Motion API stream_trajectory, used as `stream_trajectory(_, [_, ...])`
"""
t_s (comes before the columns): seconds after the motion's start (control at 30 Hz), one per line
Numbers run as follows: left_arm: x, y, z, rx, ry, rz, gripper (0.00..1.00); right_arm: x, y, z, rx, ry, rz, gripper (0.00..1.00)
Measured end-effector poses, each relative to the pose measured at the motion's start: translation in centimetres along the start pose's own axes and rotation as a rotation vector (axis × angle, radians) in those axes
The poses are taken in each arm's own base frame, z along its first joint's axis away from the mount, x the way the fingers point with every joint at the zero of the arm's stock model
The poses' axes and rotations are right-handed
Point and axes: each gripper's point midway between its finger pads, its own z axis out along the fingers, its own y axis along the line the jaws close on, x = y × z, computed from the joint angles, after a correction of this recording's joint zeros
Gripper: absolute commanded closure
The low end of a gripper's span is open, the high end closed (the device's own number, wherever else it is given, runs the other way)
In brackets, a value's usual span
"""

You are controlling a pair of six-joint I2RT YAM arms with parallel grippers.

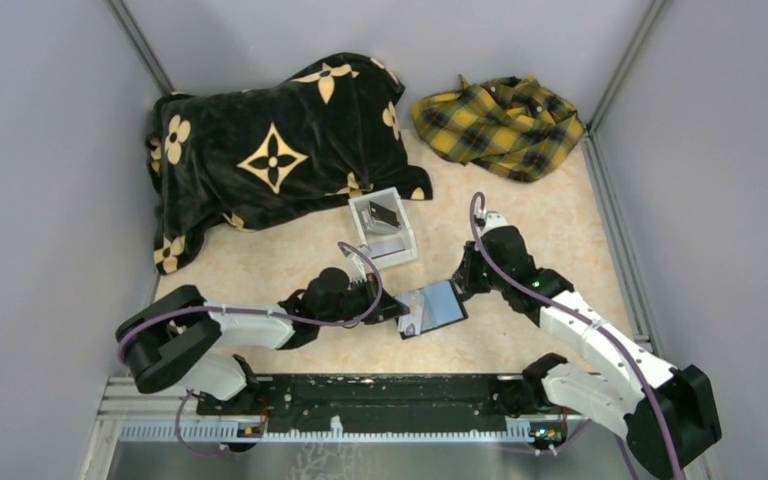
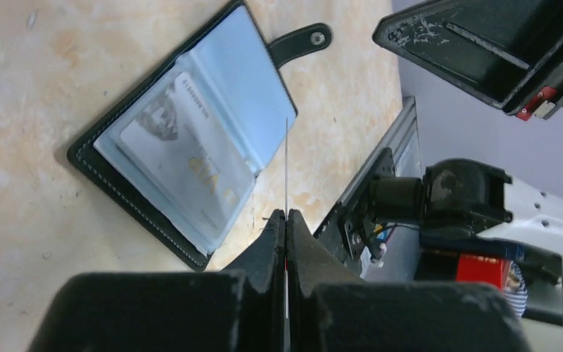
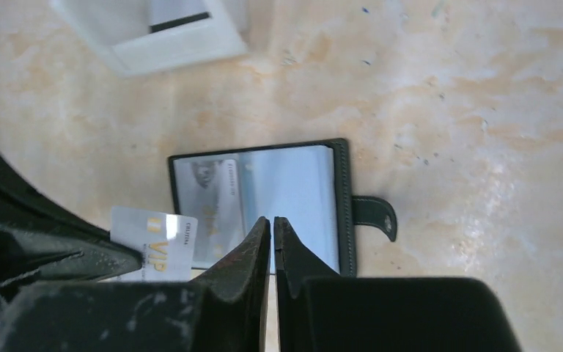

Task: Put the credit cards into the card holder
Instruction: Insert the credit card into the card holder.

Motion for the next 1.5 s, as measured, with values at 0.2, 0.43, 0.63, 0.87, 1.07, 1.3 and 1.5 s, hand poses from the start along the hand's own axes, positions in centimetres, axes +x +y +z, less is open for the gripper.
stream_trajectory(0.2, [1.0, 1.6, 1.9, -0.110, -0.090, -0.147, 1.00, 2.0, -3.1, 1.3, 0.154, 0.056, 0.054, 1.00])
stream_trajectory(0.43, [0.1, 2.3, 3.5, -0.160, -0.183, -0.248, 1.00, 4.3, -5.1, 2.8, 0.244, 0.132, 0.087, 1.00])
stream_trajectory(0.63, [-1.2, 1.5, 4.1, -0.156, -0.251, -0.299, 1.00, 4.6, -5.5, 3.8, 0.265, 0.146, 0.107, 1.00])
stream_trajectory(0.87, [-0.7, 2.2, 4.3, -0.224, -0.271, -0.321, 1.00, 4.9, -6.2, 4.3, 0.287, 0.159, 0.131, 1.00])
stream_trajectory(1.07, [0.3, 3.3, 4.1, -0.293, -0.269, -0.317, 1.00, 5.3, -6.8, 4.8, 0.307, 0.177, 0.148, 1.00])
stream_trajectory(1.3, [0.5, 3.9, 4.0, -0.322, -0.279, -0.329, 1.00, 5.7, -7.1, 5.3, 0.314, 0.193, 0.153, 1.00])
stream_trajectory(1.5, [0.7, 4.3, 4.5, -0.327, -0.283, -0.350, 1.00, 5.8, -7.1, 5.6, 0.312, 0.197, 0.156, 1.00])
